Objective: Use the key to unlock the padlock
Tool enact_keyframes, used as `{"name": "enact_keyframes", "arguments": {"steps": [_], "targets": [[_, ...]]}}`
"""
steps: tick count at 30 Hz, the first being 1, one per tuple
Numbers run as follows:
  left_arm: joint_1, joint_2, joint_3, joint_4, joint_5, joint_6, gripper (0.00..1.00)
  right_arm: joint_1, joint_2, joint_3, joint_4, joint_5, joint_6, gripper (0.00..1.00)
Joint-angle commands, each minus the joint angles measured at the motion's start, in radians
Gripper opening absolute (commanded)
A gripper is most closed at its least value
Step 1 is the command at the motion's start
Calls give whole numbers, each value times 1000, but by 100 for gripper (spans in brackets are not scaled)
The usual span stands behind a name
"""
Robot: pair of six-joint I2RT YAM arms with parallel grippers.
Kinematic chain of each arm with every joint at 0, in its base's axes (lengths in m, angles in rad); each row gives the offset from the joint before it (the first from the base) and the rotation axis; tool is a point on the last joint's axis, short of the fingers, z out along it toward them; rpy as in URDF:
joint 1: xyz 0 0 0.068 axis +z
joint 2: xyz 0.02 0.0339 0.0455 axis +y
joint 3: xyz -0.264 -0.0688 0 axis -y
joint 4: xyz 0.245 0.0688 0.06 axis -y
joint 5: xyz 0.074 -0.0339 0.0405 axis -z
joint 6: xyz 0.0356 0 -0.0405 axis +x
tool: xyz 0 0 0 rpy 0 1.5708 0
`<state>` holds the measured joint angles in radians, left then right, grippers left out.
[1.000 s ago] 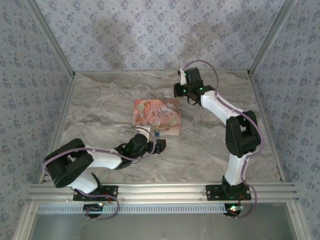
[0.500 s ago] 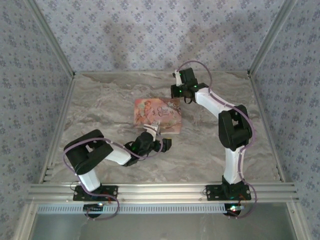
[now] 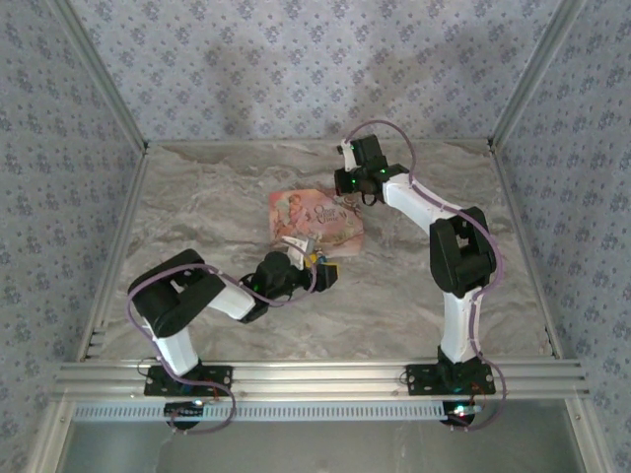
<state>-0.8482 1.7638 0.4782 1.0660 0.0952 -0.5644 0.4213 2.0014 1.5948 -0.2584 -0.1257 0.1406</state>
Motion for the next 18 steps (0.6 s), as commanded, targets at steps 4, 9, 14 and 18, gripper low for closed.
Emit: {"name": "enact_keyframes", "arguments": {"steps": [4,9,14,18], "targets": [[15,43,10,109,90,-43,78,13,-10,-2,-3,19,-24,0],[21,97,31,130,104,-78,71,16,-16,-6,-1,20,-25,0],[20,132,30,180,74,-98,79,19,-21,-19,0,21,-30,0],[21,147,34,211,70,-82,80,20,-30,-38,9,24,-35,0]]}}
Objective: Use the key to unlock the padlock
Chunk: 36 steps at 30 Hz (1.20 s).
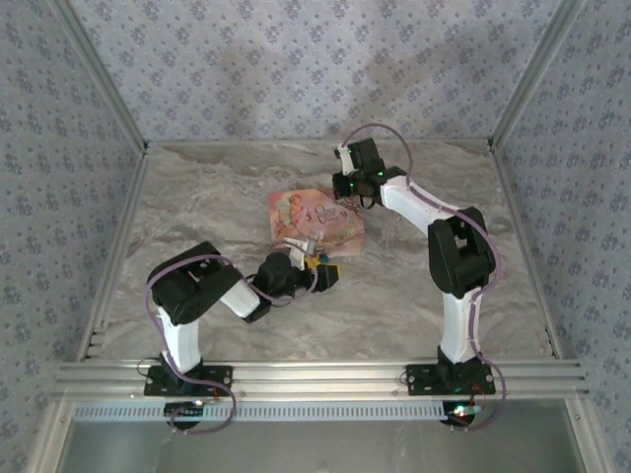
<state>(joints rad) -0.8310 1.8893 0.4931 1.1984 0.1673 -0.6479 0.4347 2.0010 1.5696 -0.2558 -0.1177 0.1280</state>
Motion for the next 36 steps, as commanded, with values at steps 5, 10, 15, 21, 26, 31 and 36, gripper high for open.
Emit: {"name": "enact_keyframes", "arguments": {"steps": [5,10,15,21,26,31,36], "targets": [[4,37,41,94,16,6,79,6,-31,-17,8,17,-24,0],[12,64,59,86,10,-28,68,6,-34,-17,5,16,-27,0],[26,102,65,112,16,-72,49,6,-39,-22,6,15,-30,0],[36,115,51,115,-9,-89,43,6,-46,-32,9,16,-36,0],[50,119,34,130,-9,-104,35,8,-51,-40,17,13,-34,0],[54,118,32,129,-9,-108,31,7,-52,-49,22,14,-34,0],[59,122,33,115,-5,-113,25,8,-60,-58,28,13,-34,0]]}}
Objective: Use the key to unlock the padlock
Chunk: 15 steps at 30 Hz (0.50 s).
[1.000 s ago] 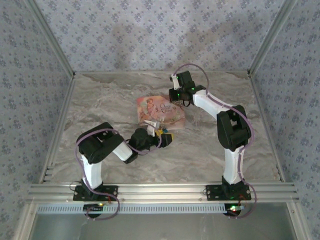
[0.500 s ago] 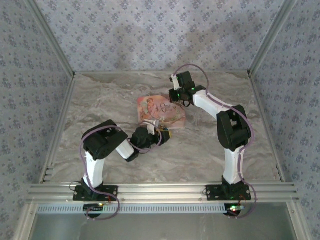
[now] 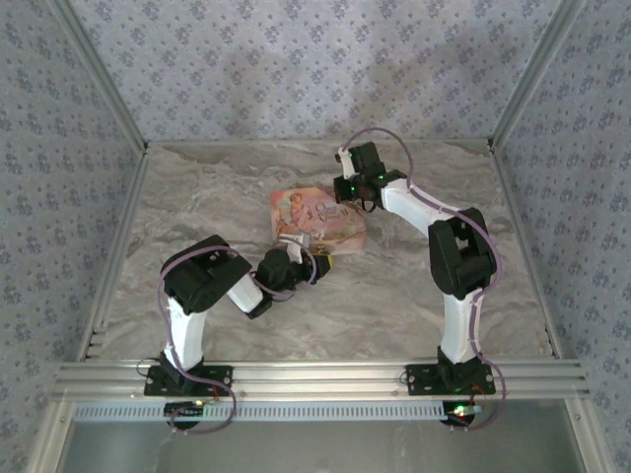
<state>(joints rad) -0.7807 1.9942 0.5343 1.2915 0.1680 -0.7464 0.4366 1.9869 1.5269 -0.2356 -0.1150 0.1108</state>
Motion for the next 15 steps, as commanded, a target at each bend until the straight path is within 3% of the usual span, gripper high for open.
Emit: {"name": "enact_keyframes", "arguments": {"steps": [1,5,10,12,15], "targets": [[9,15,-10,19,-2,-15,23,6,-48,-17,8,12,-19,0],[15,10,-9,-1,22,-24,12,4,-54,-17,8,11,-20,0],[23,-26,-23,-67,52,-34,12,3,-62,-24,14,6,-19,0],[23,-44,-34,-92,51,-27,17,4,-63,-28,17,6,-19,0],[25,-46,-39,-89,32,-28,40,3,-63,-32,20,0,-16,0]]}}
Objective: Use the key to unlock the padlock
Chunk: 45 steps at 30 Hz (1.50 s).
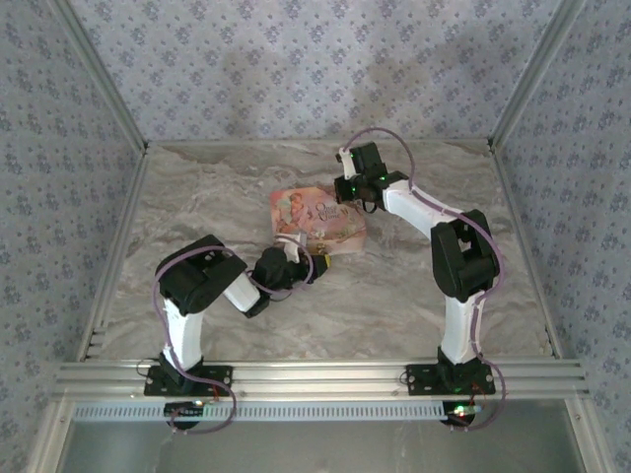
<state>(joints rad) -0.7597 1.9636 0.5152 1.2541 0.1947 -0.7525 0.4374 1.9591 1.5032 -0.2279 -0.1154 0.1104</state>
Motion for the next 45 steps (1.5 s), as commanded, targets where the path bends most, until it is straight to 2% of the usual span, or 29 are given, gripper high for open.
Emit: {"name": "enact_keyframes", "arguments": {"steps": [1,11,14,22,29,34,40,45], "targets": [[3,-8,-19,-36,6,-24,43,3,-37,-9,12,1,-15,0],[0,99,37,148,58,-14,55,6,-46,-26,19,5,-15,0],[1,122,65,151,65,-6,58,7,-43,-28,18,4,-16,0],[-2,138,101,151,84,-19,57,-4,-92,-49,19,65,-23,0],[-2,137,83,152,80,-27,56,-35,-197,-83,-49,228,5,0],[-2,132,83,151,83,-31,56,-71,-243,-191,-48,293,49,0],[-2,132,83,151,89,-41,57,-68,-262,-302,-15,269,73,0],[-3,132,79,151,92,-45,57,-26,-263,-378,3,255,81,0]]}}
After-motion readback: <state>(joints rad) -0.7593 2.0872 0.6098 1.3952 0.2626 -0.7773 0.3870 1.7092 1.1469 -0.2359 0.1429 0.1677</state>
